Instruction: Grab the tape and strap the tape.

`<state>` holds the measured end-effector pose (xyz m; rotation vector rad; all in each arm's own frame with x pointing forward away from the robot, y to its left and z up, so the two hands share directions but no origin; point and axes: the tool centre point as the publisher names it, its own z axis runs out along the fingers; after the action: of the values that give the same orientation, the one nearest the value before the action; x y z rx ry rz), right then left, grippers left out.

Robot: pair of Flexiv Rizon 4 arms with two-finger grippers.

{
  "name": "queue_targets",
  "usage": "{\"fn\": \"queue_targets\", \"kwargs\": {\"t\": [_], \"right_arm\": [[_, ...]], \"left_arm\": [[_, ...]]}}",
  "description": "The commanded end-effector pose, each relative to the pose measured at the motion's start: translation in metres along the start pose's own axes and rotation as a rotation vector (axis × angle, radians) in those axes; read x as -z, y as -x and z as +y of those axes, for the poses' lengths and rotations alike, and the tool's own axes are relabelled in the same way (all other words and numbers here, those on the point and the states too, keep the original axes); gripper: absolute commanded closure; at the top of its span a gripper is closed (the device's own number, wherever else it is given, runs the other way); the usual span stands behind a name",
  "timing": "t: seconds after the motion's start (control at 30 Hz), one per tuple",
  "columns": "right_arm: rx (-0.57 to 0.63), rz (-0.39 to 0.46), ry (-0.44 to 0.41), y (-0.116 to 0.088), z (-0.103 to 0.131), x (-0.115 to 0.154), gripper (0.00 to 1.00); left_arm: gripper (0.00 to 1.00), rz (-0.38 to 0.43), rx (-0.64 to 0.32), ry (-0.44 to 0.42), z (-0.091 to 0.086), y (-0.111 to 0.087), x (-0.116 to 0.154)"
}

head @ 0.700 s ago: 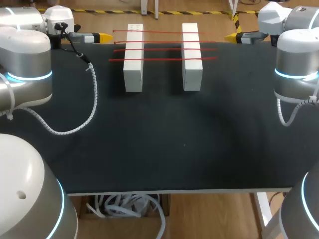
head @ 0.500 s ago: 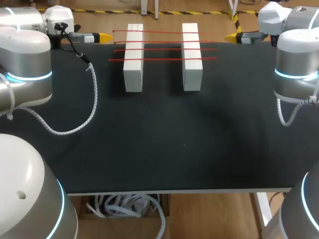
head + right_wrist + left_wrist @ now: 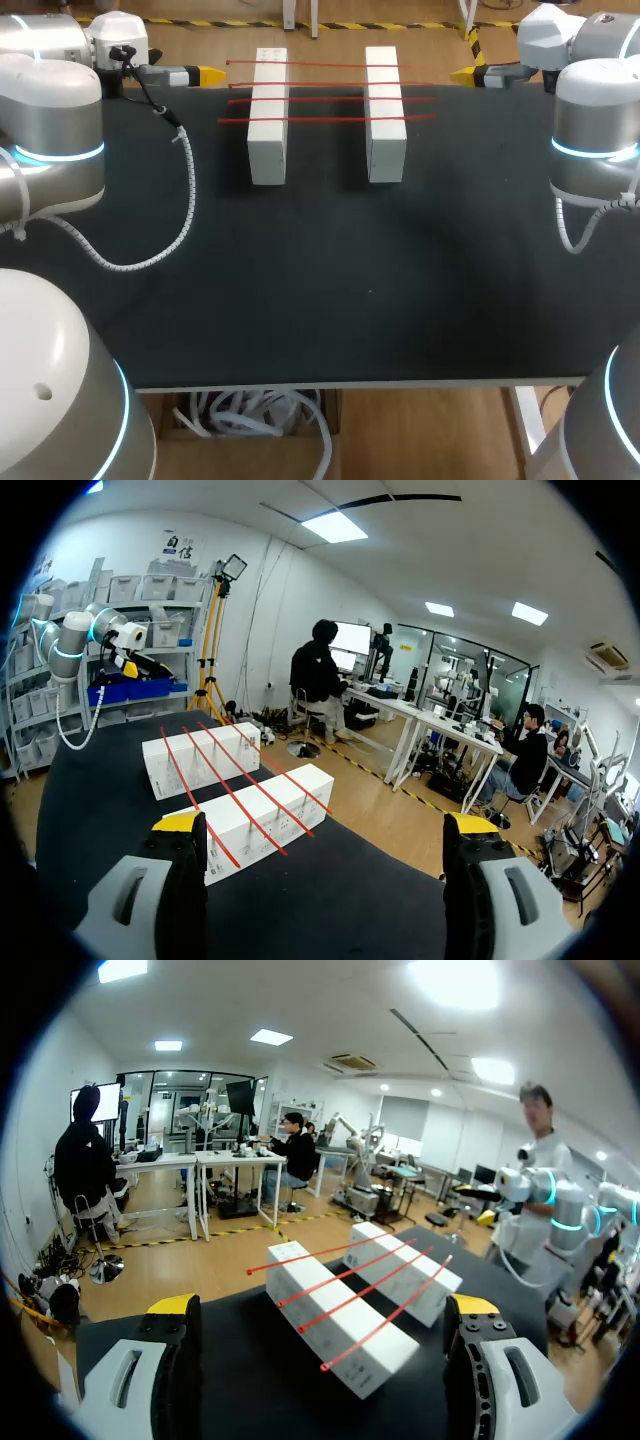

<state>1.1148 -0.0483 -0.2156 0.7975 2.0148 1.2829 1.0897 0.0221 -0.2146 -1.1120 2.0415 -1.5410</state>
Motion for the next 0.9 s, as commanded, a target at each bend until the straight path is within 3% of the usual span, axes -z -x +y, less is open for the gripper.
{"fn": "queue_targets", "kwargs": {"t": [0.03,0.67,0.8,0.9], "right_arm": [[0.000,0.002,0.001,0.0006,-0.0004,0.0007,0.00],[0.000,0.002,0.001,0.0006,-0.0004,0.0007,0.00],[0.000,0.002,0.001,0.0006,-0.0004,0.0007,0.00],[0.000,0.002,0.001,0.0006,-0.0004,0.0007,0.00]], "left_arm": [[0.00,0.000,-0.002,-0.010,0.0024,0.0005,-0.0011],[0.00,0.000,-0.002,-0.010,0.0024,0.0005,-0.0011],[0.00,0.010,-0.075,0.030,0.0037,0.0009,0.0014],[0.00,0.080,-0.160,0.029,0.0067,-0.0017,0.0005]]}}
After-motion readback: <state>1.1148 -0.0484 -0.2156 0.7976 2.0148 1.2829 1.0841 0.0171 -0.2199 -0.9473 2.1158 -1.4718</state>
